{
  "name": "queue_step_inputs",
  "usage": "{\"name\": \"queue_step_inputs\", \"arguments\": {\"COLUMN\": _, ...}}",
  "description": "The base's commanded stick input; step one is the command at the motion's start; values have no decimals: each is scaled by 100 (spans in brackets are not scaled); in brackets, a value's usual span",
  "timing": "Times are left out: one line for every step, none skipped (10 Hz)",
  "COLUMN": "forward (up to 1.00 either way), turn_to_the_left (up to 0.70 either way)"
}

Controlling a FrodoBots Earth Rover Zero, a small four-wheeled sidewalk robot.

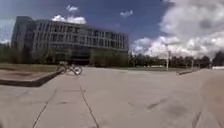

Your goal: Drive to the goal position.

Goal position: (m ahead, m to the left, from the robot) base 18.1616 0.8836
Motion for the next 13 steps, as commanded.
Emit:
{"name": "queue_step_inputs", "arguments": {"forward": 100, "turn_to_the_left": 0}}
{"name": "queue_step_inputs", "arguments": {"forward": 100, "turn_to_the_left": 0}}
{"name": "queue_step_inputs", "arguments": {"forward": 100, "turn_to_the_left": 0}}
{"name": "queue_step_inputs", "arguments": {"forward": 100, "turn_to_the_left": 0}}
{"name": "queue_step_inputs", "arguments": {"forward": 100, "turn_to_the_left": 0}}
{"name": "queue_step_inputs", "arguments": {"forward": 100, "turn_to_the_left": 0}}
{"name": "queue_step_inputs", "arguments": {"forward": 100, "turn_to_the_left": 0}}
{"name": "queue_step_inputs", "arguments": {"forward": 100, "turn_to_the_left": 0}}
{"name": "queue_step_inputs", "arguments": {"forward": 100, "turn_to_the_left": 0}}
{"name": "queue_step_inputs", "arguments": {"forward": 100, "turn_to_the_left": 0}}
{"name": "queue_step_inputs", "arguments": {"forward": 100, "turn_to_the_left": 0}}
{"name": "queue_step_inputs", "arguments": {"forward": 100, "turn_to_the_left": 0}}
{"name": "queue_step_inputs", "arguments": {"forward": 100, "turn_to_the_left": 0}}
